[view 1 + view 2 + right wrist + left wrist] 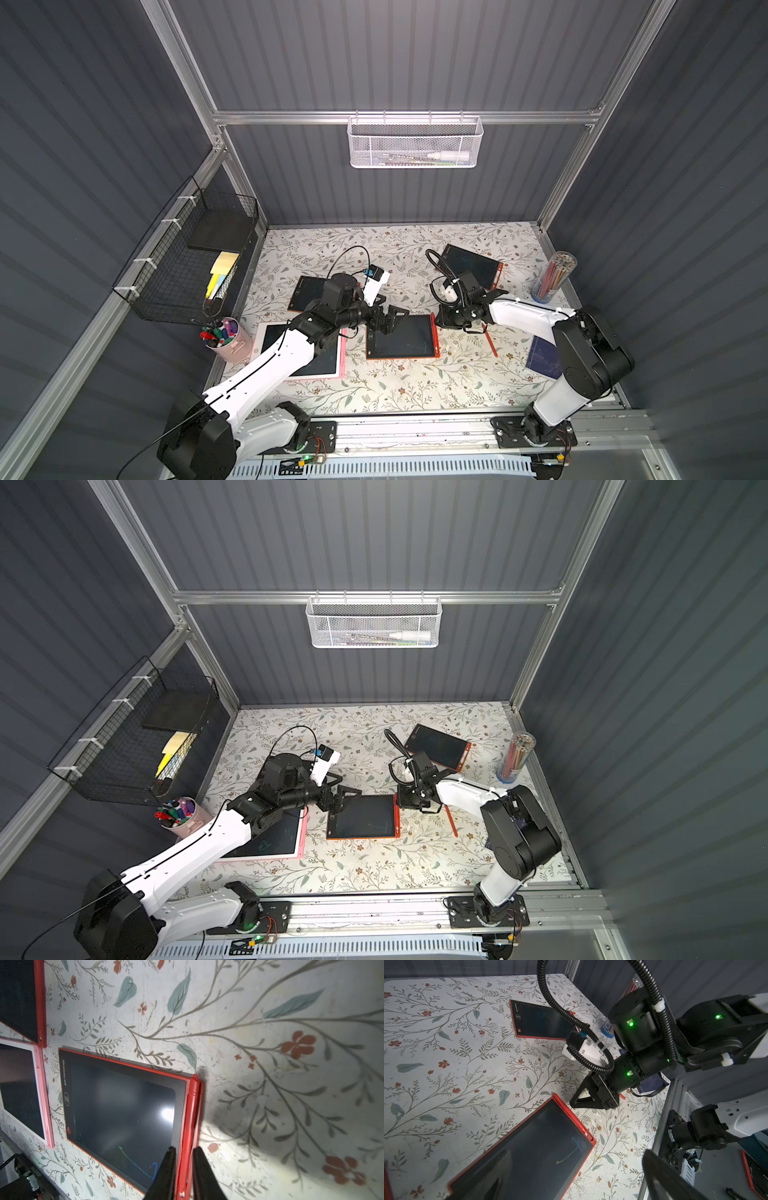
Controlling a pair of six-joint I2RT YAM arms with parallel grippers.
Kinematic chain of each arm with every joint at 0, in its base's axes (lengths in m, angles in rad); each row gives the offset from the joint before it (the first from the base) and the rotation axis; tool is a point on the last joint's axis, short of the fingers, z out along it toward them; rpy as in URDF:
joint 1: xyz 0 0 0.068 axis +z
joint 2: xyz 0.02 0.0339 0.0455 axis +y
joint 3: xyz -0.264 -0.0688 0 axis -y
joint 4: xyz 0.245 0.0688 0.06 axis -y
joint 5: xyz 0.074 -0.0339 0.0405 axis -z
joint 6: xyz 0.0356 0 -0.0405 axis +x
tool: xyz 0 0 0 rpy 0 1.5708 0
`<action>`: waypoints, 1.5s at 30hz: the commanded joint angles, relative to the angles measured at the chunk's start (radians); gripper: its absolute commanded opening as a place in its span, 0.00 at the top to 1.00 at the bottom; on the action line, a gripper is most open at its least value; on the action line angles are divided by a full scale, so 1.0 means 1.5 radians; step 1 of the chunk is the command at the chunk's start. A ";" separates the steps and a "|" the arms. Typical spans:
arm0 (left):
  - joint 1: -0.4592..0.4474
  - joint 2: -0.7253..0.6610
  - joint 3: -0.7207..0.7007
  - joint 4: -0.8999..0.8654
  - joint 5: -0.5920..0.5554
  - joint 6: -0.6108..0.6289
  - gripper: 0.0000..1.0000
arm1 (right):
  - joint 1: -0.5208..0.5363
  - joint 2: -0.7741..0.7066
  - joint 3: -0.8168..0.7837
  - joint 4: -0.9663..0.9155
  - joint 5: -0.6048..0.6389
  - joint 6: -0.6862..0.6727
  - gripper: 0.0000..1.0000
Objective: Place the stylus back onto the writing tablet
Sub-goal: Place the stylus on the writing tablet.
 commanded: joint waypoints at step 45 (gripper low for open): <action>-0.004 0.007 -0.035 0.047 0.001 -0.011 0.01 | 0.015 0.112 0.124 -0.066 0.088 -0.041 0.91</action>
